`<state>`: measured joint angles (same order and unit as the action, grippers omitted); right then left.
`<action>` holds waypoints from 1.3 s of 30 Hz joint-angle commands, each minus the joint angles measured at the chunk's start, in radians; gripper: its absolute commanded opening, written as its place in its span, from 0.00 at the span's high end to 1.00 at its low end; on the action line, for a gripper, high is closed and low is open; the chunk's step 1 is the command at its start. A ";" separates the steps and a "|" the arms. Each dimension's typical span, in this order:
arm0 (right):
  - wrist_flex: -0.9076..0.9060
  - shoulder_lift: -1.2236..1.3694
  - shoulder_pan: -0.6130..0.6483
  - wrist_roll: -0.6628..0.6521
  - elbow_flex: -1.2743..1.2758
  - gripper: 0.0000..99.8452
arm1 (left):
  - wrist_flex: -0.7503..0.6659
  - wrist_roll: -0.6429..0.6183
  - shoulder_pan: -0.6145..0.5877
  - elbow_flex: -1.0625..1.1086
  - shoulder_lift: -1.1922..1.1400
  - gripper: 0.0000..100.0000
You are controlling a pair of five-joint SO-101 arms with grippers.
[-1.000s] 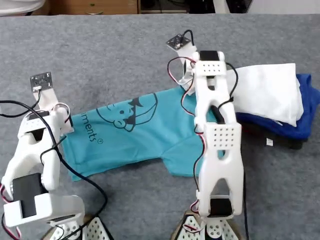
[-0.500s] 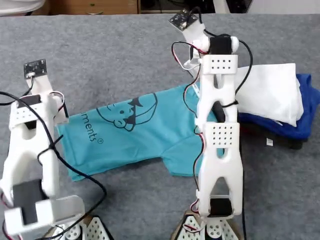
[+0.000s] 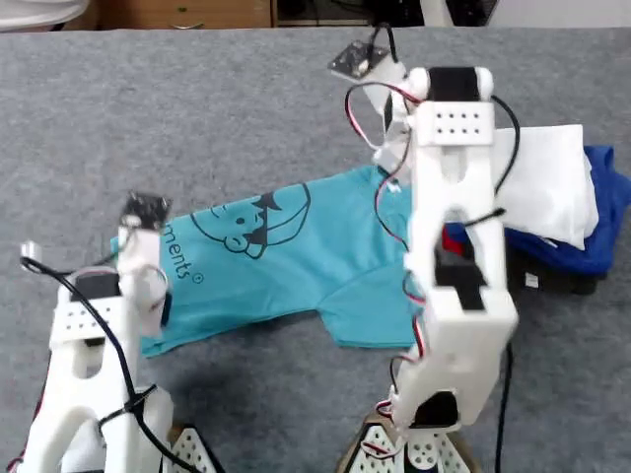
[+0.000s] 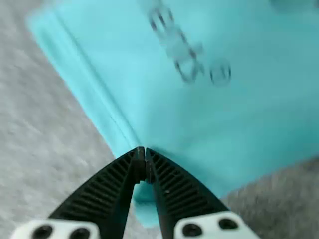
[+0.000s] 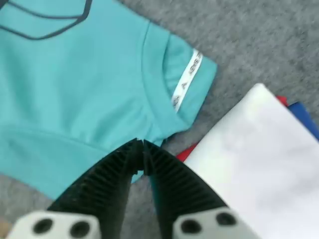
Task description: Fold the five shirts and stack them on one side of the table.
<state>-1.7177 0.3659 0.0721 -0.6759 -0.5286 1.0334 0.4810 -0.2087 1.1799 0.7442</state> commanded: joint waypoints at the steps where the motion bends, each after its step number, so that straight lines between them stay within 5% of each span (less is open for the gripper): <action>1: 0.075 -0.225 -0.027 -0.075 0.289 1.00 | -0.014 0.017 -0.005 0.044 0.025 0.98; 11: 0.295 -0.769 -0.016 -0.339 1.096 0.99 | 0.063 0.137 0.055 0.098 0.035 0.98; 16: 0.298 -0.909 0.030 -0.374 1.325 0.90 | 0.063 0.137 0.051 0.097 0.036 0.98; 23: 0.324 -0.972 0.140 -0.439 1.500 0.87 | 0.023 0.137 -0.037 0.094 0.036 0.98; 39: 0.640 -0.967 0.148 -0.453 1.684 0.82 | 0.021 0.103 -0.037 0.094 0.036 0.98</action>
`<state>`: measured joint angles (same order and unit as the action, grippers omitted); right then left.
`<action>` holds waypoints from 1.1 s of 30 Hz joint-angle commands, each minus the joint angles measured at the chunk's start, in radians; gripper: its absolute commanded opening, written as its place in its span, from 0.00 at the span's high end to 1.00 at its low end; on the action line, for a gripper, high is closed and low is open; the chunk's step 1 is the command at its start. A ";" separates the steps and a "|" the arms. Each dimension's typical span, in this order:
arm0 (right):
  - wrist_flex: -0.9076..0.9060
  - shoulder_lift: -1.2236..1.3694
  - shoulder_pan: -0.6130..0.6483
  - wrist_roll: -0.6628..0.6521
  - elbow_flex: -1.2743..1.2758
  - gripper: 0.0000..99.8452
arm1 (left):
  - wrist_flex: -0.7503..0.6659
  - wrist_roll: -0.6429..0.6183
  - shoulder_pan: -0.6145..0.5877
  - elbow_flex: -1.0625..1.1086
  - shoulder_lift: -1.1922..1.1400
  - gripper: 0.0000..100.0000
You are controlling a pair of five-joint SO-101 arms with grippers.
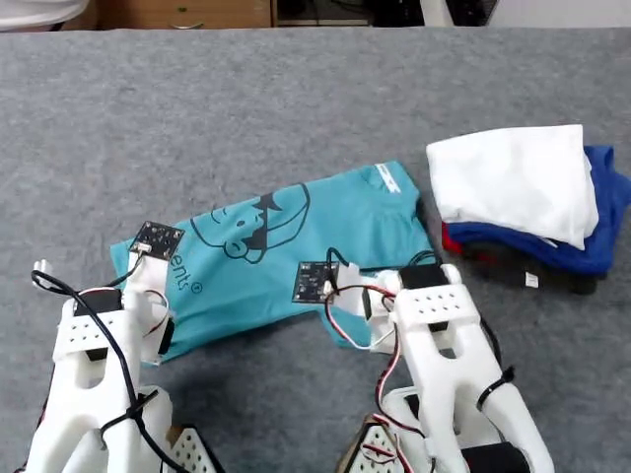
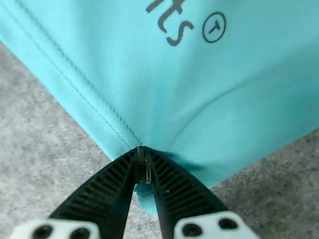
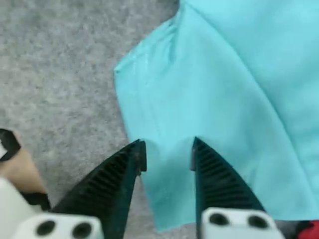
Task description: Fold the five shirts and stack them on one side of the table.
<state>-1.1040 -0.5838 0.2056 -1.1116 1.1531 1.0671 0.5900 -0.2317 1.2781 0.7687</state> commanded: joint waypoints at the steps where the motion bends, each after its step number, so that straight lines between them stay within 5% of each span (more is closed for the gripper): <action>1: 0.029 -0.018 0.015 -0.018 0.002 0.82 | -0.012 -0.006 -0.014 -0.005 0.012 0.98; 22: 0.138 0.209 0.068 -0.057 -0.024 0.82 | -0.012 -0.006 -0.012 -0.002 0.012 0.98; 33: 0.152 0.209 0.062 -0.057 -0.044 0.96 | -0.012 -0.003 -0.012 -0.002 0.012 0.98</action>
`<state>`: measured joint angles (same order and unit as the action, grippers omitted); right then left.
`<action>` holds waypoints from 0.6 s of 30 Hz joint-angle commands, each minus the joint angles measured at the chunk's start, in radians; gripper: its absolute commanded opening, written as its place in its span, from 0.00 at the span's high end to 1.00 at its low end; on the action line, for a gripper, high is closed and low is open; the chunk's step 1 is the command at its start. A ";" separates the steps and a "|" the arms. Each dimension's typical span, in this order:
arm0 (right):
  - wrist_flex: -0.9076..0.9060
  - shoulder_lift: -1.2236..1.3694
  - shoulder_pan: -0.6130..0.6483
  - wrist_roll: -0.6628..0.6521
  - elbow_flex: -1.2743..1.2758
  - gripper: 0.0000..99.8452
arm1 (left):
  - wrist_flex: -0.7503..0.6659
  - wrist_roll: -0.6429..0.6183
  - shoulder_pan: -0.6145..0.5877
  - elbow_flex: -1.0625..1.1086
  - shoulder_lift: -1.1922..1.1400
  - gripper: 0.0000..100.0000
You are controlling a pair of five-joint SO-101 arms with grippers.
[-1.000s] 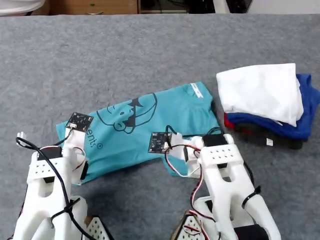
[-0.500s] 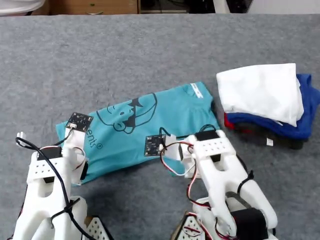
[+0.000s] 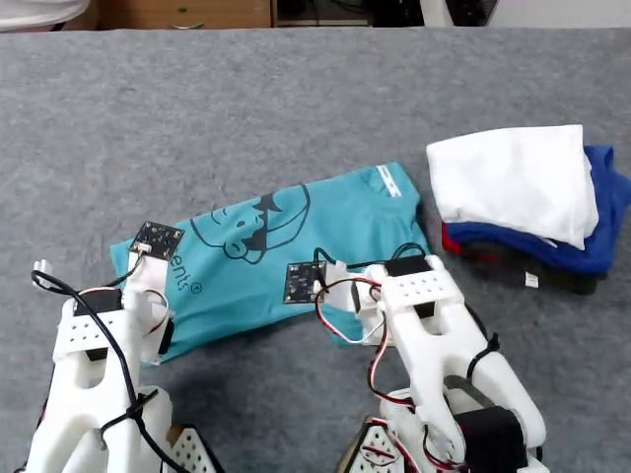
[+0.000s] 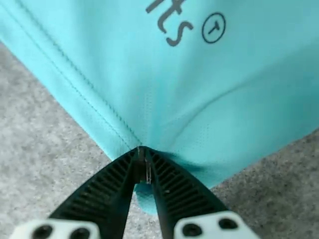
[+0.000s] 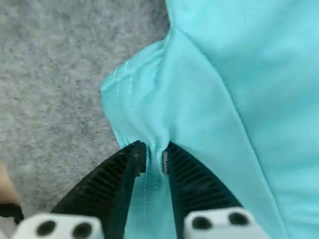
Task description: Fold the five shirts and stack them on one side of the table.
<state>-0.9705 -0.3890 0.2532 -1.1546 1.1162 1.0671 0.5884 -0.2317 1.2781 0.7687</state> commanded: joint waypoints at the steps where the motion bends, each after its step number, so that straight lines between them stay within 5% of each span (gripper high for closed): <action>1: 0.018 0.015 0.015 -0.014 -0.018 0.98 | -0.012 -0.002 -0.012 -0.003 0.012 0.98; 11: -0.204 0.048 0.018 -0.015 -0.335 0.99 | -0.012 -0.005 0.034 -0.002 0.005 0.98; 18: -0.336 0.352 0.016 -0.029 -0.662 0.99 | -0.012 -0.005 0.034 -0.003 0.004 0.98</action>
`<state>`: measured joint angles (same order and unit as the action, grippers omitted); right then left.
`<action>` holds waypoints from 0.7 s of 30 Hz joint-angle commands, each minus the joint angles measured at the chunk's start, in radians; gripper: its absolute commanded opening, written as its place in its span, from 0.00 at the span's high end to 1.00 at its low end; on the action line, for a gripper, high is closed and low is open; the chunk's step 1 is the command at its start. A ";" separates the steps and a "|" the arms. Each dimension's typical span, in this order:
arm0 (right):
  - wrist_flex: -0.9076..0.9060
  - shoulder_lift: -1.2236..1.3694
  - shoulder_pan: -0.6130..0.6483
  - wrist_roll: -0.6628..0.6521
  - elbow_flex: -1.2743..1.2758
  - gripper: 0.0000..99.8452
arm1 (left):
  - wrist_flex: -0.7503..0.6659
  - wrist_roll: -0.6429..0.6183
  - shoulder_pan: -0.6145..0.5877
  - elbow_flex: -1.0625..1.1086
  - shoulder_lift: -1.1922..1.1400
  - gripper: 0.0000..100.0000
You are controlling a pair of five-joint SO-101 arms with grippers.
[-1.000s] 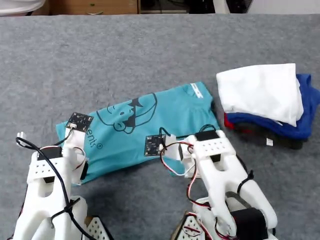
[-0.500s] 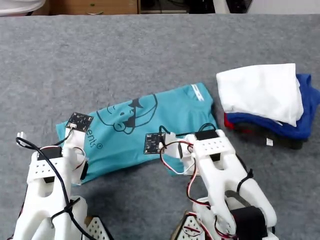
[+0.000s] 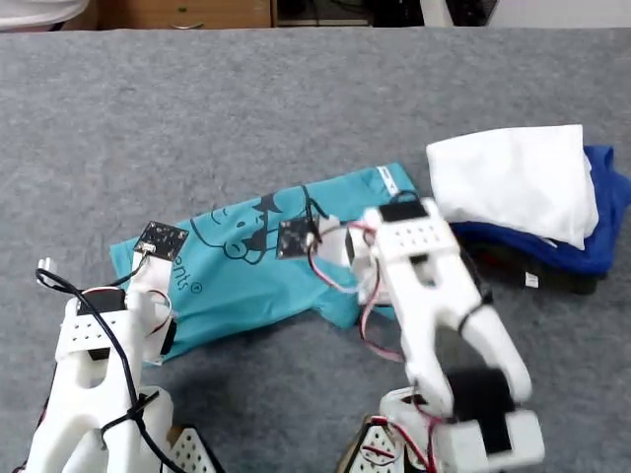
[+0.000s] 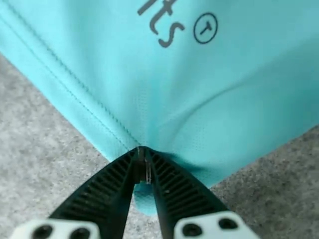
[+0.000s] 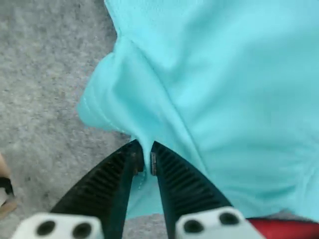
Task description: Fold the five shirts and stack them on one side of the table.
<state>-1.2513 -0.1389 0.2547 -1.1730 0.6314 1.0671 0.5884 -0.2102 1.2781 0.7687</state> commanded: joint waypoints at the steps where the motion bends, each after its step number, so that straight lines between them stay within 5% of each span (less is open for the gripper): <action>1: -0.080 0.148 0.013 -0.011 -0.240 0.99 | -0.012 -0.005 0.012 -0.003 0.004 0.98; 21: -0.470 0.808 0.073 -0.141 -1.228 0.99 | -0.012 -0.002 0.012 0.000 0.012 0.98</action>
<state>-1.6886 0.6483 0.3053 -1.2942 -0.4764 1.0671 0.5869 -0.2087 1.2781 0.7687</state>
